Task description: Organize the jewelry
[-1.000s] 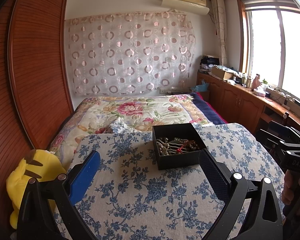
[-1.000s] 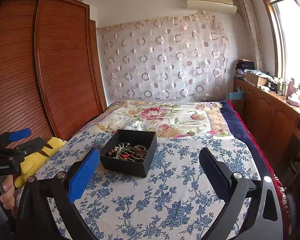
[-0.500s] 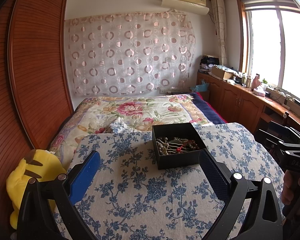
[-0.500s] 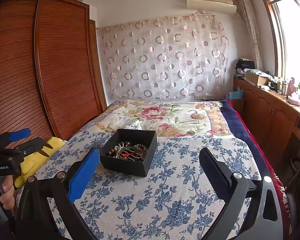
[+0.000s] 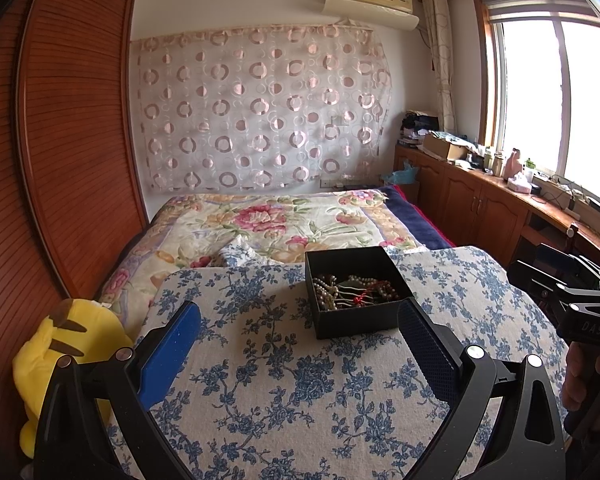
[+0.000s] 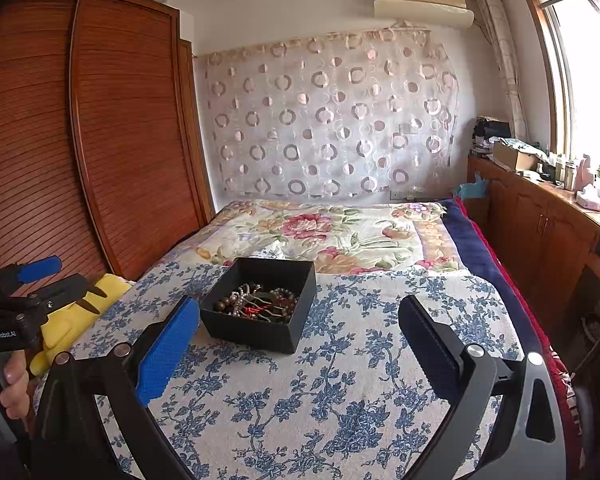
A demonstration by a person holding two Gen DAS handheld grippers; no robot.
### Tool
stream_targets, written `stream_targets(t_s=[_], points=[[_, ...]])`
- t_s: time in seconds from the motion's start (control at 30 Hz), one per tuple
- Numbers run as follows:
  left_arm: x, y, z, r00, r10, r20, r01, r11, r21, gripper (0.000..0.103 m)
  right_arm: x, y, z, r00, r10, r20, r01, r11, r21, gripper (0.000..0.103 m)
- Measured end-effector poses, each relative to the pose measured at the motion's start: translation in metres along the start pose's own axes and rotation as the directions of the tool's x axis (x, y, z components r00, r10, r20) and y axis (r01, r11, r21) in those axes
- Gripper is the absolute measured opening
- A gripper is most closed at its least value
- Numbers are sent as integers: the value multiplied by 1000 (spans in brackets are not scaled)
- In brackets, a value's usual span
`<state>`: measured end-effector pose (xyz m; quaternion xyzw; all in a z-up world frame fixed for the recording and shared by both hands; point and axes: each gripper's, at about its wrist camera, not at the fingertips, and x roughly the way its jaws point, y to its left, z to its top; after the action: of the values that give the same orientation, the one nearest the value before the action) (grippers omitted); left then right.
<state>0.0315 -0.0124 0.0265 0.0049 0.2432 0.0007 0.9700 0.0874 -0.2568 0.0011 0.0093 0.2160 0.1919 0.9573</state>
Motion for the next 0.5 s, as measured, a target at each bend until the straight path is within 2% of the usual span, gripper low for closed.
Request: stream_targets(t_s=[0.5], points=[[0, 0, 0, 1000, -1, -1, 1, 1000, 0, 95, 1, 0, -1, 1000, 1, -1, -1, 1000, 0, 100]])
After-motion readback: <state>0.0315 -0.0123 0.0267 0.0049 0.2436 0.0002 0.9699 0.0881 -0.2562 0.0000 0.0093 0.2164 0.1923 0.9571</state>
